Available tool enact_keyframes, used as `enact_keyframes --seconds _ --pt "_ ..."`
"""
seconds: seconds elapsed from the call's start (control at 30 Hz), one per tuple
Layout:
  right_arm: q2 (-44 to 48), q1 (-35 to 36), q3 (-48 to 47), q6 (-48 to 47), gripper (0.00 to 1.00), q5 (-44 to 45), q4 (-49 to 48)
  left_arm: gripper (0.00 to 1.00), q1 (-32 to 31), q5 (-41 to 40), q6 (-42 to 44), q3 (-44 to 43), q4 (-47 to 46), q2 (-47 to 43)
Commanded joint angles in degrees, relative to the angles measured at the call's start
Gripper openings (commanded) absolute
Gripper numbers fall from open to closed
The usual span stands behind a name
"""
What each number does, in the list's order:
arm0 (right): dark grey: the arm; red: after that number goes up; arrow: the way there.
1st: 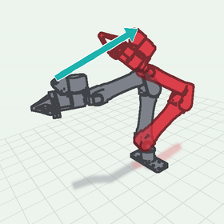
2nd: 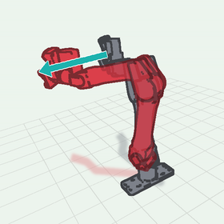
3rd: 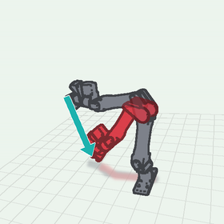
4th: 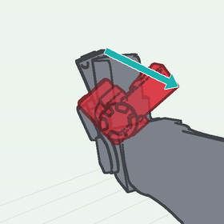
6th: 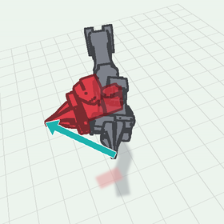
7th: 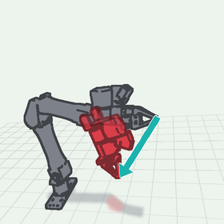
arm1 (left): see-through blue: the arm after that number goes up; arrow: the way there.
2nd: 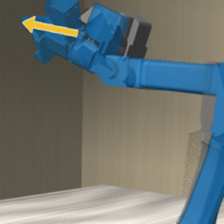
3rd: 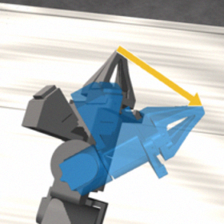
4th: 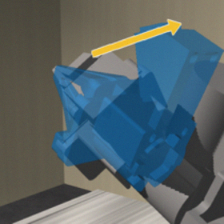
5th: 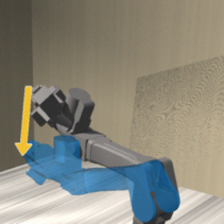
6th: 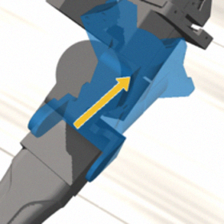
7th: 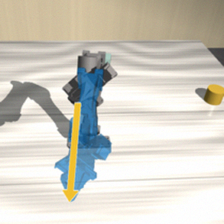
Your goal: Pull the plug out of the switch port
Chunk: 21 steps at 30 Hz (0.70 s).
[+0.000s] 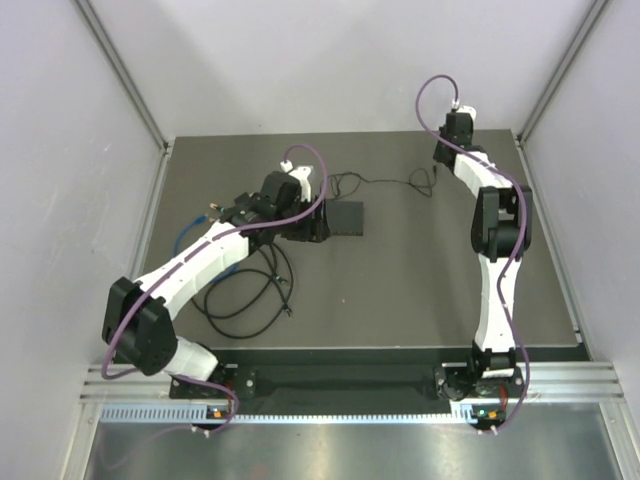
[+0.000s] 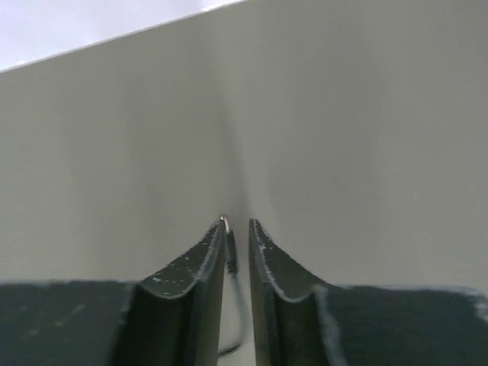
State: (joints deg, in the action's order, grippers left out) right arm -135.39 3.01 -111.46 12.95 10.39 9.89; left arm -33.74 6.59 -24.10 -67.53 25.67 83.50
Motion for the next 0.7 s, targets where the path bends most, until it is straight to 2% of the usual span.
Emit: enact_keyframes --seconds 0.0,0.03,0.07,0.17,0.2,0.27,0.3,0.33,0.4,0.47,0.5,0.53,0.6,0.67 --pt "0.05 0.42 -4.9 -1.7 0.2 -0.2 0.91 0.67 -0.1 1.67 1.33 -1.03 1.48 -2.91" --pt "-0.39 0.42 -5.52 -1.87 0.26 -0.2 1.62 0.67 -0.1 1.67 1.51 -0.94 1.75 -3.08" --pt "-0.92 0.51 -6.04 -2.14 0.37 -0.2 2.41 0.67 -0.1 1.76 1.6 -0.77 1.92 -3.69" --pt "-0.31 0.42 -5.7 -2.49 0.45 -0.2 3.03 0.69 -0.1 2.11 1.34 -0.59 2.97 -4.4" --pt "3.87 0.68 -5.61 -2.67 0.55 0.24 5.47 0.73 -0.19 2.98 0.46 0.11 2.46 -5.97" --pt "5.04 0.69 -5.61 -2.49 0.59 0.24 6.45 0.73 -0.19 3.69 0.37 0.46 1.93 -6.6" --pt "6.53 0.69 -5.0 -2.14 0.63 0.24 8.63 0.78 -0.1 4.22 -0.24 1.08 0.97 -7.04" --pt "9.76 0.77 -4.21 -1.01 0.72 0.24 9.61 0.78 -0.19 4.48 -0.6 1.6 0.26 -7.74" --pt "14.26 1.04 0.59 0.23 0.78 -0.98 11.81 0.79 -0.19 5.19 -1.47 4.14 -2.45 -8.7" --pt "23.3 2.08 6.92 1.64 0.99 -1.86 11.12 0.8 -0.1 5.45 -2.62 6.43 -7.46 -10.55" --pt "26.55 2.53 13.48 1.73 1.0 -2.39 9.98 0.81 -0.1 5.28 -3.23 8.79 -9.3 -11.08" --pt "32.41 3.05 16.68 1.73 1.0 -2.39 9.71 0.82 -0.1 4.93 -3.58 9.6 -11.93 -11.95" --pt "37.81 4.2 25.01 1.99 1.0 -2.04 10.32 0.82 0.07 4.66 -4.11 10.57 -13.1 -12.31" --pt "44.49 4.55 29.79 4.27 1.0 -2.91 11.9 0.82 -0.01 4.92 -4.82 10.84 -13.54 -12.4"
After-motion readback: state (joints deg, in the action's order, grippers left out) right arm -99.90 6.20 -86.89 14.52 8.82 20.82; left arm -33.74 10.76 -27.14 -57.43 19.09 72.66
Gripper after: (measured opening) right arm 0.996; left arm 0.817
